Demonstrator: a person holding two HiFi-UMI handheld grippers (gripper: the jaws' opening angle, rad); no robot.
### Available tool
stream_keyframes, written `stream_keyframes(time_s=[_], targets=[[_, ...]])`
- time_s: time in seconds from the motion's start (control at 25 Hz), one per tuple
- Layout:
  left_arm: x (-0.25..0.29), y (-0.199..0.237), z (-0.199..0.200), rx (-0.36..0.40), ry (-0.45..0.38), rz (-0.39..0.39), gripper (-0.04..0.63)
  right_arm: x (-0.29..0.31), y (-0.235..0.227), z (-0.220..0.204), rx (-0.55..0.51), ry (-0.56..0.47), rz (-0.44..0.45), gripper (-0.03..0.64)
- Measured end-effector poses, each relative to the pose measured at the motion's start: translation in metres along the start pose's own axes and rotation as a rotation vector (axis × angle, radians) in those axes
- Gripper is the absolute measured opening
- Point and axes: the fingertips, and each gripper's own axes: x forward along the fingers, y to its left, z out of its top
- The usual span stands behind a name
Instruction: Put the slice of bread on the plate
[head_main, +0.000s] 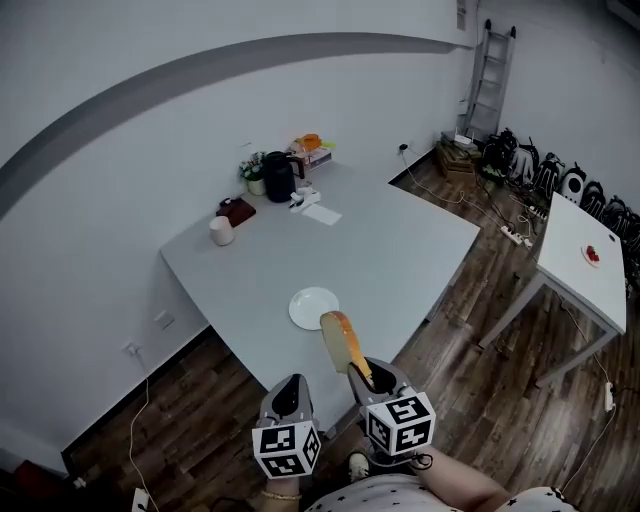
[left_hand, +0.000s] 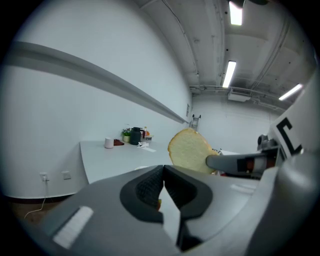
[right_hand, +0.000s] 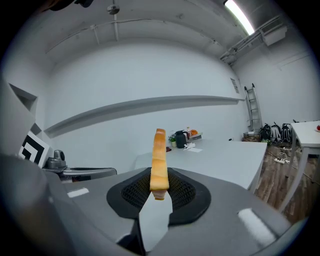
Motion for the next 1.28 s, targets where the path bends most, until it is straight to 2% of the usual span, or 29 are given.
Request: stream_keyframes(time_s=[0.24,0.48,0.68,0.88,1.08,1.28], targets=[[0.048,0.026,0.003,0.014,0.009,0.025,0.008,0.065,-0.02,-0.003,0.051,0.062,0.004,0.087],[0.086,0.048,0.003,0.023,0.034,0.003,0.008,0.125,-0.027,-0.015,0.098,0.135,-0.006,0.087],[0.121,0.069,0.002,0.008,0.056,-0.013,0.008,0.17,-0.037,-0.037,0.169,0.217,-0.025,0.087],[0.149,0.085,-0.008,-0.025,0.092,-0.013,0.008,0.203,-0.042,-0.044,0.184,0.271,-0.015,0.089],[0.166,0.096,-0.019,-0.042,0.122,-0.009,0.008,0.236,-0.043,-0.055,0.214,0.325,-0.014,0.089],[0.178,0.104,-0.025,-0.053,0.142,-0.013,0.008,0.263,-0.045,-0.058,0.291,0.359,-0.012,0.091]])
